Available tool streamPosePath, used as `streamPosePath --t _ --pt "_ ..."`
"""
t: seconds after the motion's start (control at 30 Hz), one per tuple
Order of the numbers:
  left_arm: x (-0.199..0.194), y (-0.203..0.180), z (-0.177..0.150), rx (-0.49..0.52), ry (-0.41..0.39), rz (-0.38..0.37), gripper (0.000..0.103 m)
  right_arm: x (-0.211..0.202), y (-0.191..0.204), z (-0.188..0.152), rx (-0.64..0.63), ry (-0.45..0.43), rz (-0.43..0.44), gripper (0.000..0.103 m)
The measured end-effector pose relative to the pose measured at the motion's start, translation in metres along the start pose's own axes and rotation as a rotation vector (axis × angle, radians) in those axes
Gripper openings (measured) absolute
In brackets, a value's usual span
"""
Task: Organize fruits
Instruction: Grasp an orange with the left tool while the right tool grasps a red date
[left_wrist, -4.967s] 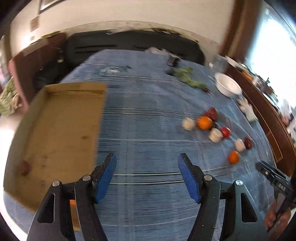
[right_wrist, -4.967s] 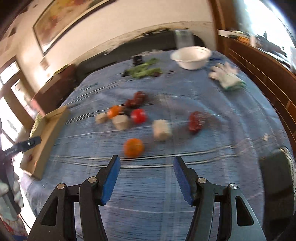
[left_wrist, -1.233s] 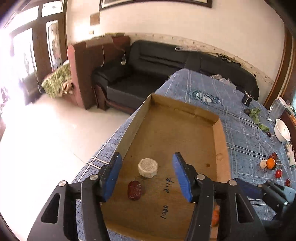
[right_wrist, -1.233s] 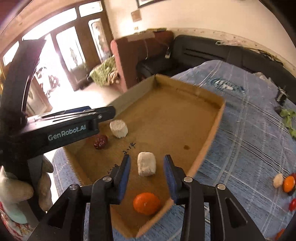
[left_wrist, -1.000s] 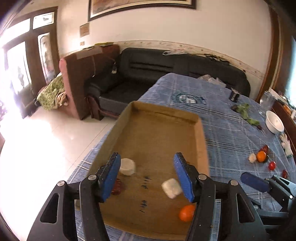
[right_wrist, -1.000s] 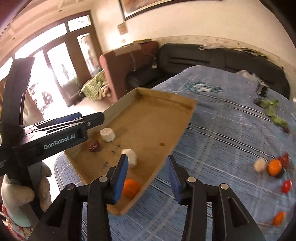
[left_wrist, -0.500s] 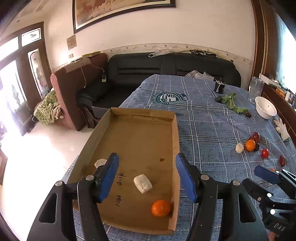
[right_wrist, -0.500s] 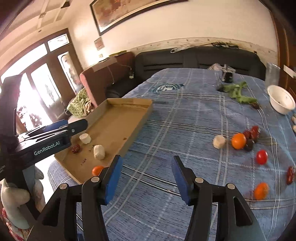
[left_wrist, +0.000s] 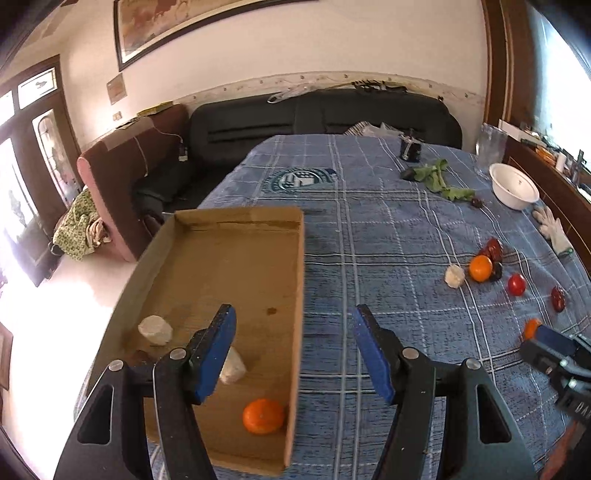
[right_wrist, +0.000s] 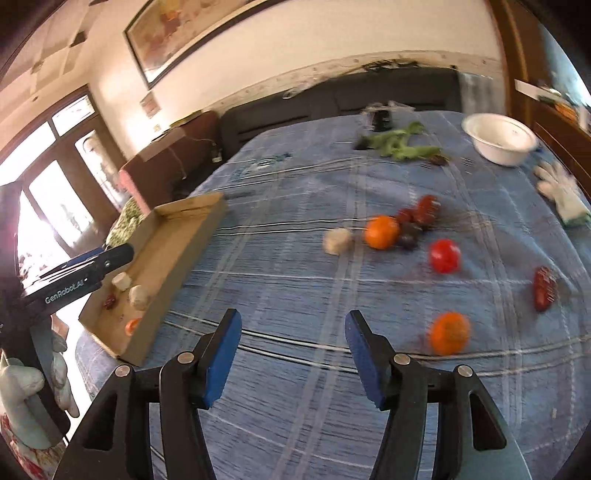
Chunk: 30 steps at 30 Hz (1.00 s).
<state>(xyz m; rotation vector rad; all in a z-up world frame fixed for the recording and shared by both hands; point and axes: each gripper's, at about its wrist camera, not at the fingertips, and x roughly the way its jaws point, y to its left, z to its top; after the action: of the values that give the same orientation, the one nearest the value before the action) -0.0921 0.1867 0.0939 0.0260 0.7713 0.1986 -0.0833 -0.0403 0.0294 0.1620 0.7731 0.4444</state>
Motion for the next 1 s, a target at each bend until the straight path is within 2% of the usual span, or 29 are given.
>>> streamPosePath --t 0.13,0.27,0.47,0.73,0.87,1.0 --pt "0.006 -0.01 -0.002 0.007 0.016 -0.044 0.07 -0.017 -0.041 -0.006 0.055 -0.013 -0.07 0.064" --pt "0.016 -0.02 -0.005 0.008 0.047 -0.096 0.07 -0.041 -0.085 -0.016 0.138 -0.028 -0.142 0.063" --pt "0.024 -0.052 -0.006 0.031 0.072 -0.218 0.07 -0.068 -0.134 -0.025 0.233 -0.054 -0.237 0.063" --pt "0.038 -0.154 -0.014 0.176 0.158 -0.471 0.07 -0.054 -0.156 0.002 0.231 -0.038 -0.29 0.063" --pt "0.044 -0.205 -0.018 0.271 0.17 -0.54 0.068 -0.03 -0.16 0.017 0.207 -0.002 -0.325 0.063" --pt "0.048 -0.234 -0.018 0.311 0.179 -0.568 0.067 -0.018 -0.168 0.02 0.222 0.014 -0.324 0.061"
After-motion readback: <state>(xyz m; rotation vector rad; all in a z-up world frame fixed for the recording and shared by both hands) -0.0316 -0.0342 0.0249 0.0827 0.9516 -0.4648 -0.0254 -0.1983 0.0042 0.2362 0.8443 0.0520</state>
